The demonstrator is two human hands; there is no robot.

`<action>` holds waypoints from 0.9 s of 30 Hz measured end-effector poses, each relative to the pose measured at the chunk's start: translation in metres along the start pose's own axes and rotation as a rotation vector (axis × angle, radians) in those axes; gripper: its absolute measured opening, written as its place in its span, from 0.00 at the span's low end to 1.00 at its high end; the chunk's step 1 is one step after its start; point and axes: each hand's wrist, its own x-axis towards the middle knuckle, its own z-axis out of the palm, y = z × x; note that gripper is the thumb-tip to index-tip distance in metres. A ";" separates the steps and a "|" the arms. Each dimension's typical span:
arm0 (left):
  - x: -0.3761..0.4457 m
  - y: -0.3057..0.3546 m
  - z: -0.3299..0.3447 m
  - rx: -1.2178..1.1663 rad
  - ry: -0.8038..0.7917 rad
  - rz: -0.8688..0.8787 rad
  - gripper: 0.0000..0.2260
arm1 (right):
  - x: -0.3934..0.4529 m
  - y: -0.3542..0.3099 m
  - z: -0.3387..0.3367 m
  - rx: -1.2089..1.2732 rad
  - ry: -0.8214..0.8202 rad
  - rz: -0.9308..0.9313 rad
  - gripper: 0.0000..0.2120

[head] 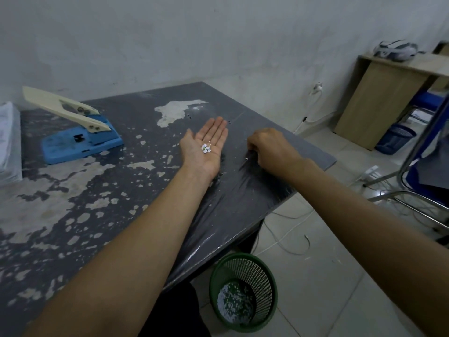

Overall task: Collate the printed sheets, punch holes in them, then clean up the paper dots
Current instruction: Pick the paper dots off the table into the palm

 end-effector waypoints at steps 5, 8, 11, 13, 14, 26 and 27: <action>0.000 0.000 0.001 0.002 0.009 -0.003 0.28 | 0.013 0.006 -0.001 0.318 0.122 0.273 0.08; -0.001 -0.001 0.002 0.006 0.010 0.004 0.28 | 0.013 -0.009 -0.013 0.814 0.161 0.413 0.04; -0.003 -0.004 0.003 0.050 0.012 -0.009 0.28 | 0.016 -0.032 -0.029 1.051 0.112 0.281 0.05; -0.006 -0.006 0.005 0.083 -0.005 -0.013 0.29 | 0.022 -0.046 -0.039 0.985 0.075 0.171 0.06; -0.007 -0.007 0.005 0.094 -0.017 -0.009 0.30 | 0.025 -0.051 -0.042 0.883 0.060 0.125 0.06; -0.007 -0.008 0.002 0.033 -0.037 -0.020 0.31 | 0.030 -0.063 -0.048 0.582 0.063 0.083 0.06; -0.008 -0.008 0.003 0.031 -0.037 -0.021 0.31 | 0.030 -0.063 -0.049 0.588 0.063 0.080 0.07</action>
